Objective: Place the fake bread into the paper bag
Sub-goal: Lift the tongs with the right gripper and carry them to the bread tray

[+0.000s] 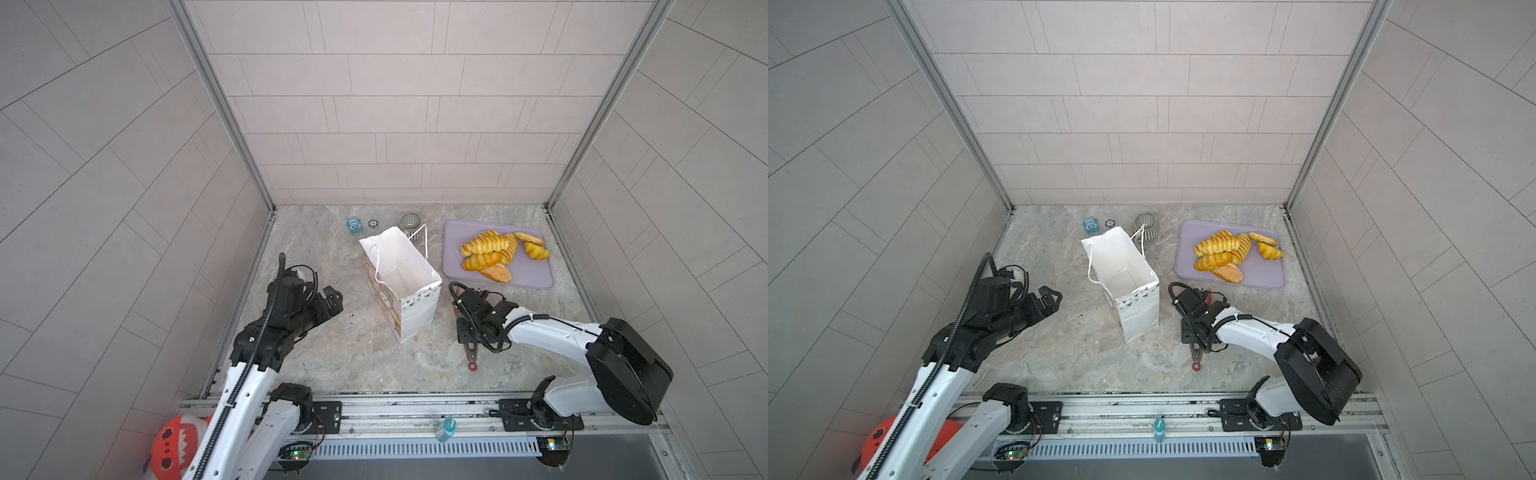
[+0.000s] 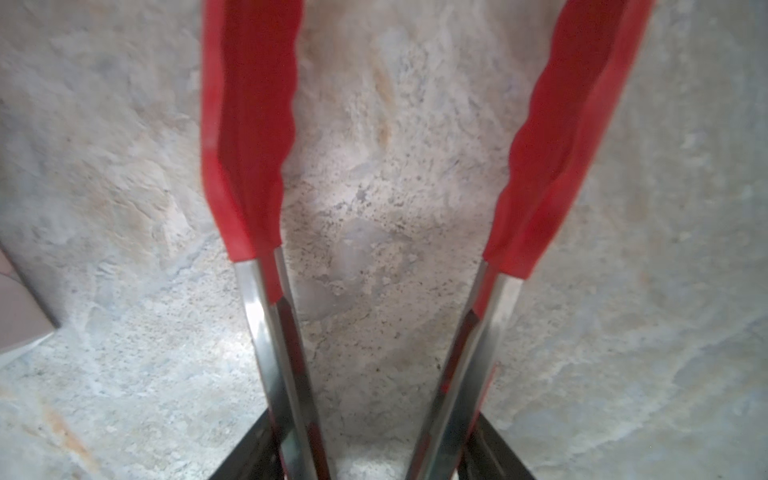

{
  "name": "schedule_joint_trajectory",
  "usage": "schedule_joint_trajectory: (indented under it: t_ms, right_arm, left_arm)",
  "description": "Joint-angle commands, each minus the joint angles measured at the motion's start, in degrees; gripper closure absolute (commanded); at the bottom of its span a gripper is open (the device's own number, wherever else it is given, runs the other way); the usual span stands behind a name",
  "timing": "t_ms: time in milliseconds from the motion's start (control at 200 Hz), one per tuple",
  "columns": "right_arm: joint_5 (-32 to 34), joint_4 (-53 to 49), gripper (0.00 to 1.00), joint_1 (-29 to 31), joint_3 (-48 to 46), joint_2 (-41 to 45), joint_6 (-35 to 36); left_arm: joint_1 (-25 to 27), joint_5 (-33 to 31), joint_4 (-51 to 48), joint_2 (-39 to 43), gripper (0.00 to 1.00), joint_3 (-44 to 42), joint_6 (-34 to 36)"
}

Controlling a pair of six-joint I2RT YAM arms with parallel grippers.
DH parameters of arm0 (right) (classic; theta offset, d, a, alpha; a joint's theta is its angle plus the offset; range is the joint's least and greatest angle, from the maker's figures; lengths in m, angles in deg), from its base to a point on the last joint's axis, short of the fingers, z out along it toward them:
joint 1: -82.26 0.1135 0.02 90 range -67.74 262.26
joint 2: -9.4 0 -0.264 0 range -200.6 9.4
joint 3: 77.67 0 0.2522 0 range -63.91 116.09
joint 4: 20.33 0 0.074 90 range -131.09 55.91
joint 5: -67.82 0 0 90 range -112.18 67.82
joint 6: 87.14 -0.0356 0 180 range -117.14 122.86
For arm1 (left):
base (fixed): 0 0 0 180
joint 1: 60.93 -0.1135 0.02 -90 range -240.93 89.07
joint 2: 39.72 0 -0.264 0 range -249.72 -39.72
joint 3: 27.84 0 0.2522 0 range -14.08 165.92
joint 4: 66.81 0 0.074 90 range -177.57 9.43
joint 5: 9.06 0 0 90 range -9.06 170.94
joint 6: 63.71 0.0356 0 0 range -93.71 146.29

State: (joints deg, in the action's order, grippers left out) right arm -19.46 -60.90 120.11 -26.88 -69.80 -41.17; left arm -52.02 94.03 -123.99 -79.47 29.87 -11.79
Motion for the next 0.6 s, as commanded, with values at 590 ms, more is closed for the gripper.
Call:
schedule_joint_trajectory:
  t_ms: [590]
  right_arm:
    - [3.19, -23.72, 0.5, -4.6, 12.36, 25.16, 11.36]
  left_arm:
    - [0.1, 1.45, -4.48, -4.33, 0.0, 10.18, 4.72]
